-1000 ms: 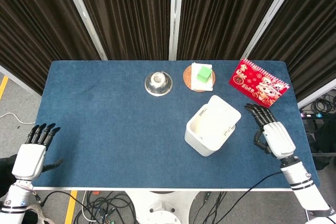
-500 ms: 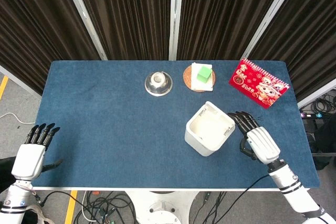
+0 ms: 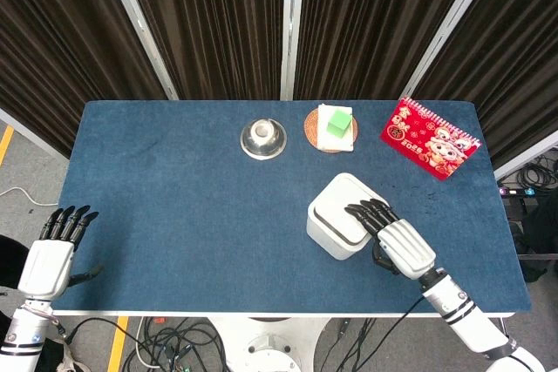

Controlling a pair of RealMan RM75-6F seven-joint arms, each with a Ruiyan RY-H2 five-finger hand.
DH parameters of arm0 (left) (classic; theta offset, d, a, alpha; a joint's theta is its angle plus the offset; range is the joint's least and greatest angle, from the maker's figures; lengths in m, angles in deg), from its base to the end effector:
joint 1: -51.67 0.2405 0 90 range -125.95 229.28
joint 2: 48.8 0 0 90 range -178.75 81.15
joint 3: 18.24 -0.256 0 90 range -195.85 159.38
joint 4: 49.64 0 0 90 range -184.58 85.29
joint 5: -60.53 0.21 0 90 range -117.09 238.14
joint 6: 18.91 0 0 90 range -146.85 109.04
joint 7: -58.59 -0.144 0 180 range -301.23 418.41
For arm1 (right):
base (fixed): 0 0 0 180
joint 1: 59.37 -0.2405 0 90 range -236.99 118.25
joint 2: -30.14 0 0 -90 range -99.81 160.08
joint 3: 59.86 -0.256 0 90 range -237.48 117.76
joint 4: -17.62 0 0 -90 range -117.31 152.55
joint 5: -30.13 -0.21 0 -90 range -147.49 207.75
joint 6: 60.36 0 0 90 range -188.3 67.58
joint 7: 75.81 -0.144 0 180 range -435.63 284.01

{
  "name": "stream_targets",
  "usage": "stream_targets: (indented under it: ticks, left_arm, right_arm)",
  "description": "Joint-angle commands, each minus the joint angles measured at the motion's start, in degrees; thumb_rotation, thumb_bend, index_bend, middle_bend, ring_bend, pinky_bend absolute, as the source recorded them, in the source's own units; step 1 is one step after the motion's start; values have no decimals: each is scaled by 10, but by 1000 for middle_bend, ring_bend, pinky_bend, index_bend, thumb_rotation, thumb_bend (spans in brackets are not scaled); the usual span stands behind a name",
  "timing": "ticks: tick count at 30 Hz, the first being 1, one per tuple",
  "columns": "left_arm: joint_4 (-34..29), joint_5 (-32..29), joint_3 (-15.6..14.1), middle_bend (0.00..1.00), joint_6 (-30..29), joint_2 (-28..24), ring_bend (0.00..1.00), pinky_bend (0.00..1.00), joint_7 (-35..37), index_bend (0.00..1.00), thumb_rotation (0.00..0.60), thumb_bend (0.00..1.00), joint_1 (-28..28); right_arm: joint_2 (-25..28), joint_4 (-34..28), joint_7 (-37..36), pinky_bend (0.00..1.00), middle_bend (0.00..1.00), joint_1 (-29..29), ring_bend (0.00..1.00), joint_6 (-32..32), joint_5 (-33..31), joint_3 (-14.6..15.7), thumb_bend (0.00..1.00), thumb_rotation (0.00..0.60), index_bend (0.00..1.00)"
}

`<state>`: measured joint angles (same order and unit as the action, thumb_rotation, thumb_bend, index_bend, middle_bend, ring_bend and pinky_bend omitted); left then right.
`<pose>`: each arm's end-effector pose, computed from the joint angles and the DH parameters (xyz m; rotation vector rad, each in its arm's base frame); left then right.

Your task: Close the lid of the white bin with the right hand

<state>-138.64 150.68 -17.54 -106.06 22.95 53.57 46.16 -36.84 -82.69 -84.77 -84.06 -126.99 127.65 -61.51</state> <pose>-0.2983 0.1759 0.1172 -1.4596 -0.8560 -0.9435 -0.1929 -0.2411 0.0798 1.9285 -1.0656 1.2130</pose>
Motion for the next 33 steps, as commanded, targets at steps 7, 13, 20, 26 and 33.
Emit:
stream_targets:
  ticks: [7,13,20,26,33]
  left_arm:
    - [5,1,1,86,-3,2,43,85,6,154,600,0,1]
    - [8,1,1,86,-4,3,43,85,10,155,600,0,1]
    - [10,-3,2,86,-3,2,43,85,13,154,600,0,2]
    - [12,-1,1,86,-5,4,43,85,13,154,600,0,3]
    - [11,0,2,86,-5,4,43,85,11,155,600,0,3]
  right_arm:
    - [-8,-13,45,0,115,-10,0,19,-5,11,1000,600,0]
    - [-9,-17,65,0,146,-14,0,35,-23,15,1000,600,0]
    - [-8,-23,94,0,158,-15,0,58,-50,24,1000,600,0]
    - [-4,-29,93,0,157,-12,0,33,-39,20,1000,600,0]
    - [-15,-4,58,0,101,9,0,-65,9,3,1000,600,0]
